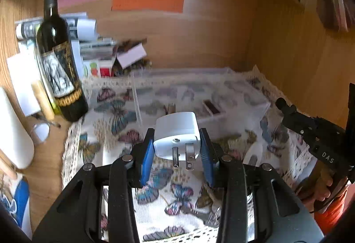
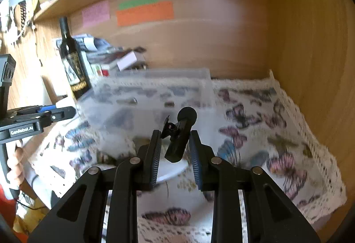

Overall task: Organize rigid objects
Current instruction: 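Release the plug into the clear box with the left gripper while the right gripper releases the clip there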

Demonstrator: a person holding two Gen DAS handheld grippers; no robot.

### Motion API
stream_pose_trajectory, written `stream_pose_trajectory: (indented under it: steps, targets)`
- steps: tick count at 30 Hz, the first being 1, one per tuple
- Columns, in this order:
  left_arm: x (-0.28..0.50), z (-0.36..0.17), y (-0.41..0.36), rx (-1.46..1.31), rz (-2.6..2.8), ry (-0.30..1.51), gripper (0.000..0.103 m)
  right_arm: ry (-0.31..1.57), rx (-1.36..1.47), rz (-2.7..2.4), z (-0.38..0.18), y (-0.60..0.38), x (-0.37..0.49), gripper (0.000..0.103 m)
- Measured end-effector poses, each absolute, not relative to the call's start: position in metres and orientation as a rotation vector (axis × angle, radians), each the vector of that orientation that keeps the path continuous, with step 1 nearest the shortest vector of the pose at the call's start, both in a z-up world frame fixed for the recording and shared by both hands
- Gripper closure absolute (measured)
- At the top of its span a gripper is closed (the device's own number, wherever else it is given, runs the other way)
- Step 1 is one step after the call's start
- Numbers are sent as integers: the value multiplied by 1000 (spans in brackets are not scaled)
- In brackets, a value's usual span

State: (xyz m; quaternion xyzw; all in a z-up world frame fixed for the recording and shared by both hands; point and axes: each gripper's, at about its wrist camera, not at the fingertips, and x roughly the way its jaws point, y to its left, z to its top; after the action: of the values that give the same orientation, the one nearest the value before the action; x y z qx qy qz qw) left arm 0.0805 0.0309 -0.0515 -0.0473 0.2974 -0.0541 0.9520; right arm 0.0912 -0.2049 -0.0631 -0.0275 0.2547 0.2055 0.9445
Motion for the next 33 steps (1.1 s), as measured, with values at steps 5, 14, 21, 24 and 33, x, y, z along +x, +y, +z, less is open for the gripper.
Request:
stream_pose_trajectory:
  steps: [5, 14, 21, 24, 33]
  targets:
    - [92, -35, 28, -93, -107, 560, 65, 467, -63, 440, -44, -195, 102, 79]
    - [132, -16, 22, -84, -102, 549, 65, 430, -90, 472, -22, -176, 136, 79]
    - [169, -33, 9, -77, -109, 630, 65, 507, -118, 484, -34, -165, 173, 79]
    - [185, -46, 5, -81, -119, 684, 65, 553, -129, 482, -44, -164, 185, 79]
    - [215, -79, -12, -49, -131, 793, 65, 644, -163, 462, -71, -160, 208, 79]
